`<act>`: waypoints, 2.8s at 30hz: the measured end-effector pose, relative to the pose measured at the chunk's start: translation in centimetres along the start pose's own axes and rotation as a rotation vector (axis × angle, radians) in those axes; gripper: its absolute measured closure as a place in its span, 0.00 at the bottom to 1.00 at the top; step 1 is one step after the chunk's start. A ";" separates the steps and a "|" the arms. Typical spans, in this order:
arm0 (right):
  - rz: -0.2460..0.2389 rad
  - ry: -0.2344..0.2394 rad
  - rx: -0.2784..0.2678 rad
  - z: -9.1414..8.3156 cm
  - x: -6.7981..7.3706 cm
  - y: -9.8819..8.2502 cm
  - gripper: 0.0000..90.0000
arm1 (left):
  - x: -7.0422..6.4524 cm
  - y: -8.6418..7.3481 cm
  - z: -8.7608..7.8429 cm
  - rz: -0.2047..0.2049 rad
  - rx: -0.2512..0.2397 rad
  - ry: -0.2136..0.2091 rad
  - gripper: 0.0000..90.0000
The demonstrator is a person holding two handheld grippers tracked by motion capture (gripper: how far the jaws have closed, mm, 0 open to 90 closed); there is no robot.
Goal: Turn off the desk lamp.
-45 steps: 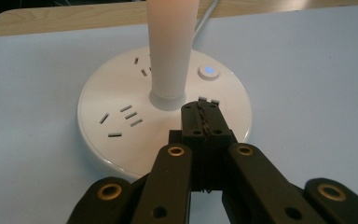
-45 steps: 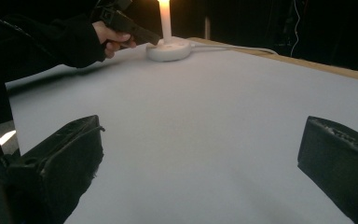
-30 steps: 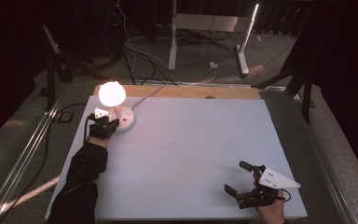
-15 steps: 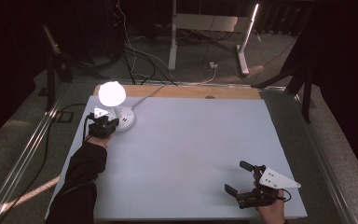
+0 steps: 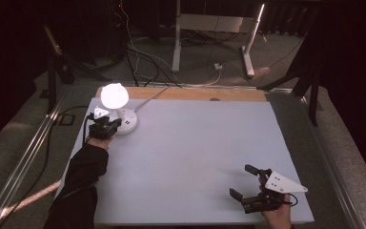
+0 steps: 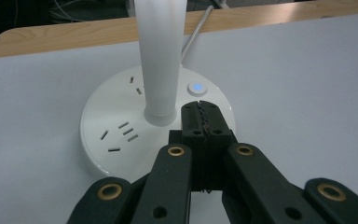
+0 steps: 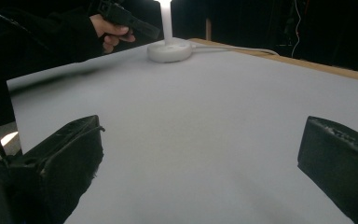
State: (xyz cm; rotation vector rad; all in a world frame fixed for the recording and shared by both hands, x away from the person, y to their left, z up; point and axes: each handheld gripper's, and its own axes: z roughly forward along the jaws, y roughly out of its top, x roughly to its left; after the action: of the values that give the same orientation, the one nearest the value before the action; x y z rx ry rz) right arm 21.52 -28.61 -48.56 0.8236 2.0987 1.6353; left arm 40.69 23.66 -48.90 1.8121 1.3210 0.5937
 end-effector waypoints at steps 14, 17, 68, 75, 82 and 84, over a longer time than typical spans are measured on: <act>0.001 0.002 0.004 0.1 0.0 0.0 0.00 | 0.2 -0.5 0.2 -0.008 -0.002 -0.005 1.00; 0.002 0.001 0.003 0.1 0.0 0.0 0.00 | 0.3 -0.9 0.5 -0.017 0.003 -0.004 1.00; 0.003 0.009 0.009 0.1 0.0 -0.1 0.00 | -0.2 -0.7 0.7 -0.017 0.024 -0.006 0.98; 0.006 0.010 0.012 0.2 -0.1 -0.1 0.00 | -0.6 -0.1 -0.3 -0.018 0.024 -0.035 0.85; 0.009 0.008 0.013 0.1 -0.1 -0.1 0.00 | -1.4 0.3 -0.9 0.007 0.078 -0.059 0.54; 0.007 0.008 0.012 0.1 -0.1 -0.1 0.00 | -1.4 0.4 -1.1 -0.001 0.090 -0.070 0.45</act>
State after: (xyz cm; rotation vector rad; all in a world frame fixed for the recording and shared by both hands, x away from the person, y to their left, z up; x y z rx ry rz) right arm 21.63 -28.59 -48.70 0.8301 2.1159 1.6337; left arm 39.63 22.64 -47.81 1.8870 1.3202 0.4732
